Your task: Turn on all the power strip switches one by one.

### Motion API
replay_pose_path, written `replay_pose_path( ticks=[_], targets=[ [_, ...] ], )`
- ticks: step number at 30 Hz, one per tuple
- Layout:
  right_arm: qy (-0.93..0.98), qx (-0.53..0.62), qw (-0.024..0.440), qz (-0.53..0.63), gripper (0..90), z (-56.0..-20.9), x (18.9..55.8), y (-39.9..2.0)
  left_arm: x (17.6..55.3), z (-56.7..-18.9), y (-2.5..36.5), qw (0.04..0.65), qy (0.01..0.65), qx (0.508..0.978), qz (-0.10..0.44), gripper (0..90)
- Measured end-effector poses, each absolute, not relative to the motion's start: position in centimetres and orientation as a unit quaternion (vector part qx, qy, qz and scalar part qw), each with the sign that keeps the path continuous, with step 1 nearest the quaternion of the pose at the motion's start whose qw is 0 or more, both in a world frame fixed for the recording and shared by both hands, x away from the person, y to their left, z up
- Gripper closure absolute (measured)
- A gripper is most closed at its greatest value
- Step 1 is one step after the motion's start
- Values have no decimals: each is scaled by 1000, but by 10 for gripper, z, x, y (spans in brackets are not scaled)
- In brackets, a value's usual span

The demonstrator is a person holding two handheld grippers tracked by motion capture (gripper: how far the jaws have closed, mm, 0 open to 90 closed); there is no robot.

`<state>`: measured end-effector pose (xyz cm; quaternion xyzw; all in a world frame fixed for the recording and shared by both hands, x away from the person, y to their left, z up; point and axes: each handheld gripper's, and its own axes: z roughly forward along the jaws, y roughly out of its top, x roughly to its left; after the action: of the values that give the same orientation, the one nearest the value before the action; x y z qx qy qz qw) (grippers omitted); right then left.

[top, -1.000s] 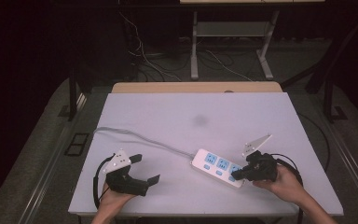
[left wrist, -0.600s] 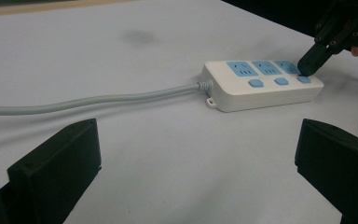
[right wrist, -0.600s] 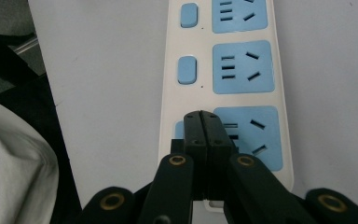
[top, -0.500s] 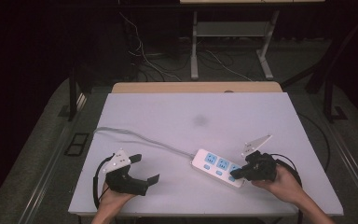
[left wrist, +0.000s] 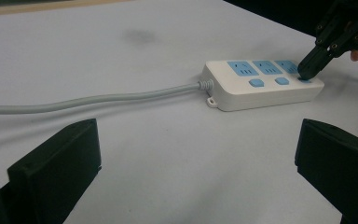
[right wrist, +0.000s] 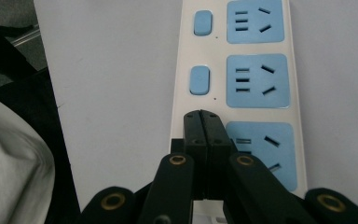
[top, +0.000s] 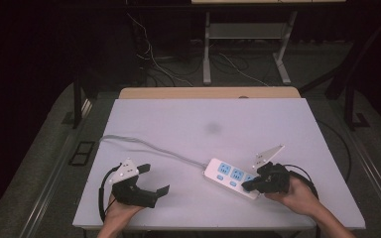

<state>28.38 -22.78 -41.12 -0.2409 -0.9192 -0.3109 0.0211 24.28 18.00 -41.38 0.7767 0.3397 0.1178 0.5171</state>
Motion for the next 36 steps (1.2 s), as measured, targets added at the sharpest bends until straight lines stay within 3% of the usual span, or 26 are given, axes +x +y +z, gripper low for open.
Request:
replay_pose_path(
  ticks=[36],
  targets=[
    [-907, -253, 35, -333, 900, -401, 287, -234, 244, -415, 181, 518, 343, 775, 116, 0]
  ],
)
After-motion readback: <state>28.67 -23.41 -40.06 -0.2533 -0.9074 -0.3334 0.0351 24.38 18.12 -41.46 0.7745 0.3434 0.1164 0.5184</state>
